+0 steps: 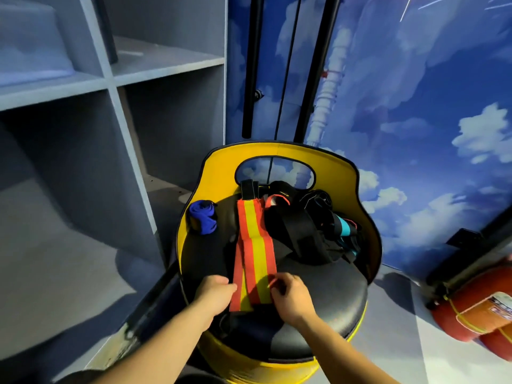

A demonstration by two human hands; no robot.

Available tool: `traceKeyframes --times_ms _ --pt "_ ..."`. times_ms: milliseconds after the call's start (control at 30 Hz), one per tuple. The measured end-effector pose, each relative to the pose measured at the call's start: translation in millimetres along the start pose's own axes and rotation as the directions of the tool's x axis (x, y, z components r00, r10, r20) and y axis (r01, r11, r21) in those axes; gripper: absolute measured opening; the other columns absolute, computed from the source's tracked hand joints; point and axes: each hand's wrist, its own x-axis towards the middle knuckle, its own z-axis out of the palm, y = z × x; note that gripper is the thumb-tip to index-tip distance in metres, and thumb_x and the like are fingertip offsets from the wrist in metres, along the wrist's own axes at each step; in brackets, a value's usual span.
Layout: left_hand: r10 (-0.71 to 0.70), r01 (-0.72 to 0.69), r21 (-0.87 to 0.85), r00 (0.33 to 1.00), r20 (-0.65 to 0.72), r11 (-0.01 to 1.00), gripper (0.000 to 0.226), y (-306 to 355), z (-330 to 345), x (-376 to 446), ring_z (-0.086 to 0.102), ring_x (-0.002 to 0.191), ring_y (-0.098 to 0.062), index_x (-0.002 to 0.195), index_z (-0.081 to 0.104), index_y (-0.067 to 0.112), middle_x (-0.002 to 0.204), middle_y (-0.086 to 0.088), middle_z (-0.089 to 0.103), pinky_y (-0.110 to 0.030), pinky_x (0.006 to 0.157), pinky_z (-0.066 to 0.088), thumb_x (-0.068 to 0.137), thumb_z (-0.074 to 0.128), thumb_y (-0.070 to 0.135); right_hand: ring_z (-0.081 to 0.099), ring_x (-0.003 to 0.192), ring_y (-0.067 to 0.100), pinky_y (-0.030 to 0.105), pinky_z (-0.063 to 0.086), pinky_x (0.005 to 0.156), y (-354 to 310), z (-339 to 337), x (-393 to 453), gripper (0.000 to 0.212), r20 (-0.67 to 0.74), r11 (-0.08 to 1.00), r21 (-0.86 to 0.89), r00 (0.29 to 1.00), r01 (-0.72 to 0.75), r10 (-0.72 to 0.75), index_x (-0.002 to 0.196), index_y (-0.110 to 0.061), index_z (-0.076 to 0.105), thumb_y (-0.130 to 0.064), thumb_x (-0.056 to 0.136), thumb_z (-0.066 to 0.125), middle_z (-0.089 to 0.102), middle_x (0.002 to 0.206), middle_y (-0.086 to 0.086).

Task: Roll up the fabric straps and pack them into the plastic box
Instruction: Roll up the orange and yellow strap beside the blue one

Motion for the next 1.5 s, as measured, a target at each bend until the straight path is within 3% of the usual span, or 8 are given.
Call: traceKeyframes --times_ms 133,300,433,567,667,767,1133,1500 --pt "0.048 -0.049 0.020 0.998 0.029 0.999 0.043 -15 6 -11 0.063 0.116 -0.022 0.131 0.064 0.010 0.126 -0.006 0.069 -0.029 0.101 0.048 0.090 0.072 0.018 0.059 0.115 0.027 0.026 0.039 0.096 5 3 -19 0.035 0.043 0.990 -0.100 0.995 0.099 -0.095 0.124 -0.013 0.066 -0.016 0.089 0.064 0.066 0.121 0.009" --pt "0.040 -0.039 -0.063 0.999 0.013 0.997 0.045 -24 16 -18 0.065 0.105 -0.019 0.130 0.064 0.004 0.122 -0.009 0.070 -0.030 0.100 0.051 0.086 0.073 0.001 0.062 0.104 0.019 0.017 0.043 0.098 12 10 -33 0.030 0.097 0.967 -0.142 0.975 0.211 -0.199 0.103 -0.020 0.079 -0.017 0.082 0.058 0.068 0.113 -0.001" --pt "0.065 -0.065 -0.062 0.998 0.001 0.996 0.042 -31 26 -23 0.063 0.101 -0.017 0.129 0.064 0.004 0.124 -0.011 0.069 -0.028 0.097 0.050 0.087 0.071 -0.002 0.060 0.107 0.017 0.001 0.028 0.090 10 11 -38 0.032 0.131 0.948 -0.155 0.957 0.278 -0.259 0.105 -0.020 0.080 -0.011 0.085 0.057 0.067 0.117 -0.001" --pt "0.114 -0.114 -0.008 0.993 0.009 0.993 0.041 -34 25 -25 0.065 0.103 -0.018 0.127 0.066 0.010 0.122 -0.008 0.070 -0.028 0.092 0.054 0.087 0.073 0.002 0.058 0.108 0.017 0.016 0.041 0.101 12 11 -46 0.044 0.137 0.924 -0.146 0.932 0.354 -0.336 0.106 -0.026 0.080 -0.017 0.078 0.047 0.066 0.118 0.001" --pt "0.185 -0.185 0.072 0.983 0.010 0.980 0.041 -34 24 -27 0.066 0.098 -0.016 0.125 0.067 0.016 0.118 -0.005 0.070 -0.020 0.079 0.049 0.087 0.073 0.002 0.054 0.112 0.021 0.020 0.039 0.100 17 11 -50 0.038 0.170 0.898 -0.190 0.914 0.397 -0.369 0.112 -0.026 0.077 -0.026 0.080 0.055 0.058 0.129 0.002" --pt "0.234 -0.237 0.140 0.971 0.036 0.961 0.040 -37 25 -30 0.067 0.096 -0.012 0.121 0.070 0.020 0.117 -0.003 0.070 -0.020 0.081 0.053 0.085 0.076 0.003 0.053 0.114 0.026 0.027 0.038 0.101 23 14 -50 0.036 0.198 0.846 -0.276 0.888 0.456 -0.414 0.118 -0.021 0.071 -0.022 0.084 0.059 0.053 0.140 0.000" --pt "0.434 -0.464 0.390 0.885 0.168 0.795 0.030 -46 22 -31 0.065 0.102 -0.011 0.111 0.075 0.015 0.114 0.010 0.055 -0.026 0.094 0.056 0.083 0.079 0.005 0.057 0.098 0.026 0.035 0.046 0.090 26 17 -47 0.020 0.145 0.790 -0.333 0.855 0.515 -0.497 0.105 -0.014 0.069 -0.021 0.087 0.064 0.066 0.113 0.002" --pt "0.415 -0.449 0.348 0.894 0.172 0.823 0.030 -44 17 -34 0.063 0.098 -0.011 0.103 0.074 0.020 0.113 0.007 0.052 -0.027 0.093 0.057 0.079 0.081 0.002 0.057 0.090 0.028 0.040 0.049 0.084 24 19 -50 0.017 0.163 0.788 -0.347 0.860 0.508 -0.483 0.103 -0.013 0.068 -0.016 0.086 0.065 0.066 0.104 0.005"
